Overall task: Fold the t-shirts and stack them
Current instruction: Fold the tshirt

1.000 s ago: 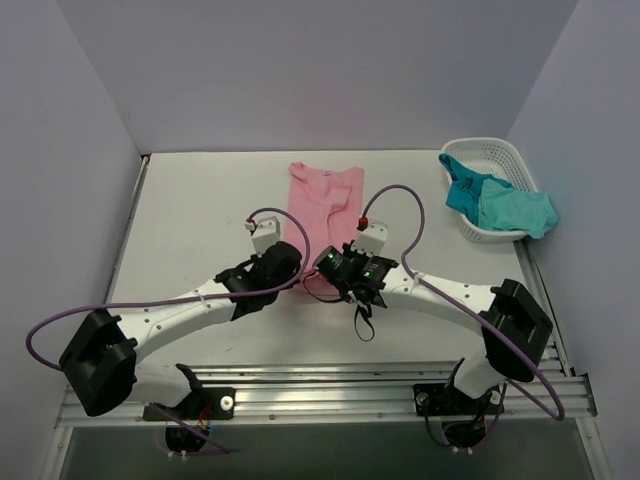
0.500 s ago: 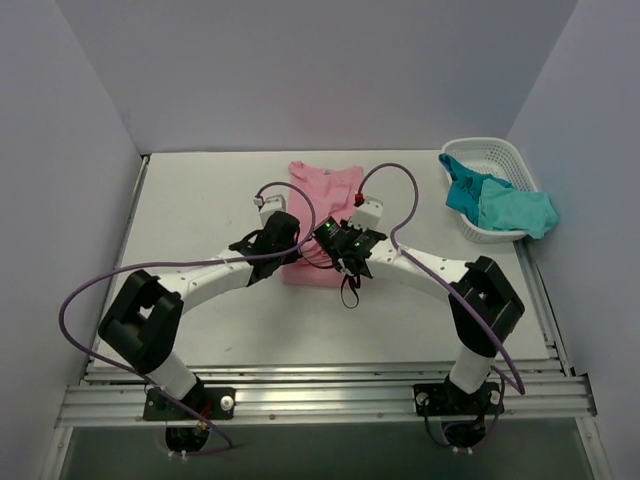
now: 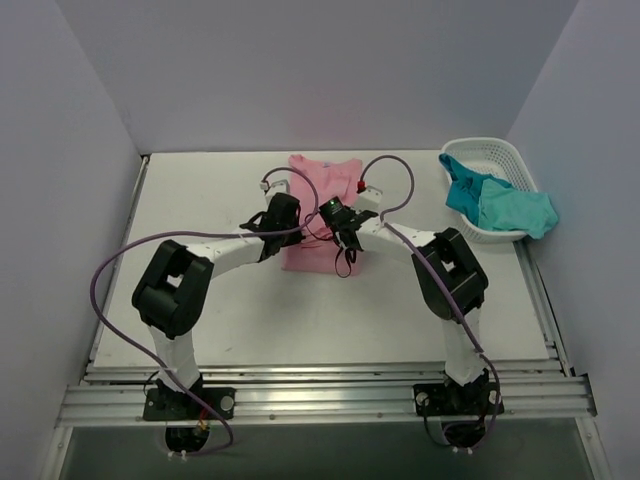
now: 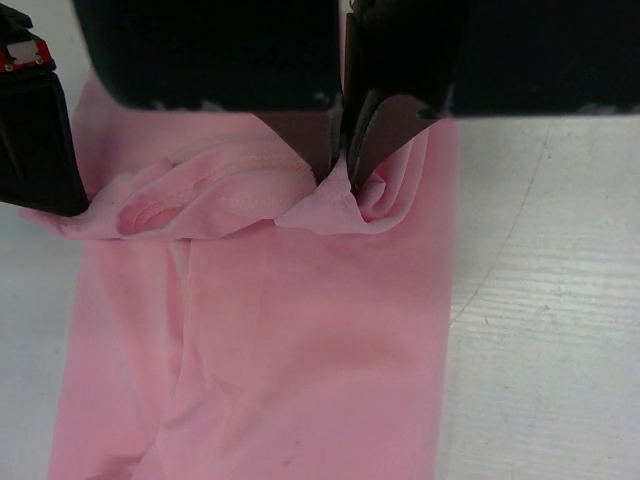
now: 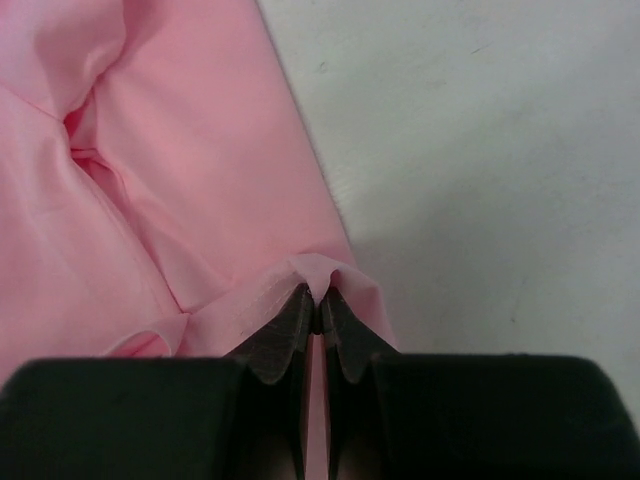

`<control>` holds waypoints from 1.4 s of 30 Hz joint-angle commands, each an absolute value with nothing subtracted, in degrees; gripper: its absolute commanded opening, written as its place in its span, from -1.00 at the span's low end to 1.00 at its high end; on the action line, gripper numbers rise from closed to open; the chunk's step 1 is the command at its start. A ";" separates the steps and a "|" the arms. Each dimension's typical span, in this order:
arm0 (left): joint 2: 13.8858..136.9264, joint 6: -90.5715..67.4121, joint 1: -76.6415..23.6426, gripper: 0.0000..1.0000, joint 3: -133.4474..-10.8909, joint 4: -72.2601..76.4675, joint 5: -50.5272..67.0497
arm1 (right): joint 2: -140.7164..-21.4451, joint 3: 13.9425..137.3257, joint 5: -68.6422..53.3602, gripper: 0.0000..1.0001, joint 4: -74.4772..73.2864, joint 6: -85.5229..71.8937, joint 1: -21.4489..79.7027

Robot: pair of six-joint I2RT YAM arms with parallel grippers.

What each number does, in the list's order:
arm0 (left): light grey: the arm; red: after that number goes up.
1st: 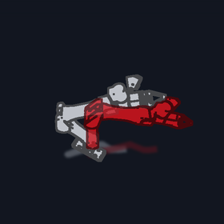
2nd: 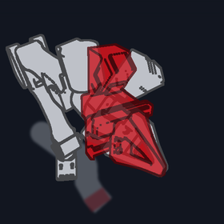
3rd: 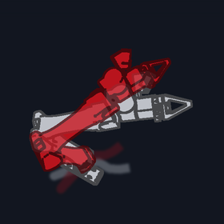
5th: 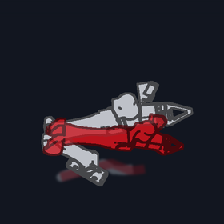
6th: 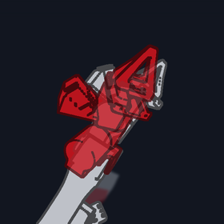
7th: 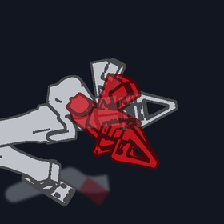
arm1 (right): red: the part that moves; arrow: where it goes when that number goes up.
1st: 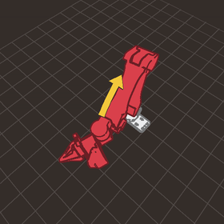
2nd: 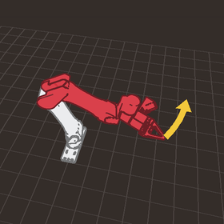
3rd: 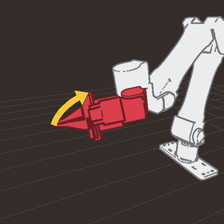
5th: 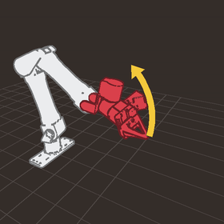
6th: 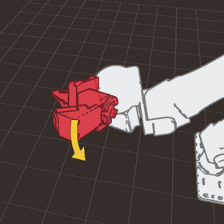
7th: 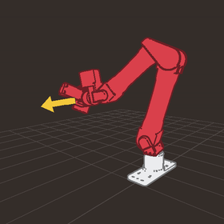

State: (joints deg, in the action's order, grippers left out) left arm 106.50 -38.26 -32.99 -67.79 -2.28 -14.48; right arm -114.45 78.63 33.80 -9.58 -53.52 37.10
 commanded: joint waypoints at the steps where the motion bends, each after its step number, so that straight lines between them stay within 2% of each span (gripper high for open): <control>1: 109.77 -36.65 -31.30 -0.93 -71.27 2.55 -12.13 | -118.38 82.52 31.56 -0.92 -8.88 -52.21 35.69; 3: 112.22 -36.39 -30.59 -0.85 -72.77 3.16 -10.99 | -120.49 84.80 31.20 -0.72 -8.88 -51.95 34.98; 4: 113.02 -36.39 -29.80 -0.69 -73.03 3.69 -10.38 | -121.02 85.60 31.11 -0.41 -8.44 -51.60 34.81; 6: 115.04 -36.73 -28.83 -0.37 -73.65 5.53 -8.45 | -122.16 89.01 31.46 0.01 -9.05 -50.28 34.54; 7: 115.57 -37.00 -27.87 -0.07 -73.91 6.15 -8.09 | -122.34 90.34 32.51 0.60 -9.49 -49.93 34.54; 8: 116.01 -37.18 -27.51 0.05 -74.26 6.33 -7.65 | -122.43 91.57 32.95 0.84 -9.93 -49.49 34.45; 9: 116.45 -37.26 -27.16 0.18 -75.22 6.24 -7.21 | -122.34 92.89 33.48 0.92 -11.06 -49.31 34.37; 10: 116.46 -37.27 -26.90 0.41 -75.84 5.54 -7.21 | -122.17 95.34 34.27 0.99 -11.68 -48.61 34.28; 13: 114.70 -36.83 -25.93 0.66 -77.87 4.14 -7.73 | -120.77 99.47 35.68 1.00 -14.14 -47.55 34.19; 15: 112.51 -36.39 -25.23 0.95 -79.09 2.73 -7.82 | -118.67 100.72 36.65 1.00 -14.94 -46.94 34.19; 16: 111.89 -36.30 -24.88 0.89 -80.58 1.42 -7.47 | -117.78 101.07 37.09 1.00 -15.20 -46.76 34.19; 23: 108.28 -35.51 -22.41 0.88 -90.52 -6.59 -4.49 | -109.70 100.11 38.85 0.99 -16.17 -44.21 34.28; 29: 105.21 -35.25 -20.66 0.88 -95.27 -10.19 -0.53 | -99.94 91.07 38.41 0.99 -12.31 -40.96 34.28; 32: 99.43 -34.28 -19.43 0.88 -94.75 -10.37 -0.35 | -94.33 85.44 37.80 0.99 -9.85 -39.56 34.10; 38: 91.42 -32.70 -16.70 0.88 -92.64 -11.77 0.00 | -92.64 80.95 31.82 0.99 -7.91 -37.88 33.93; 42: 91.58 -29.62 -16.70 0.88 -91.76 -11.26 -0.01 | -92.81 79.28 30.85 0.99 -6.51 -38.32 34.10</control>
State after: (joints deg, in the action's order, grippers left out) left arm 92.07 -32.75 -16.53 -92.31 -11.53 -1.04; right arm -93.38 80.20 32.10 -8.21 -39.11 34.15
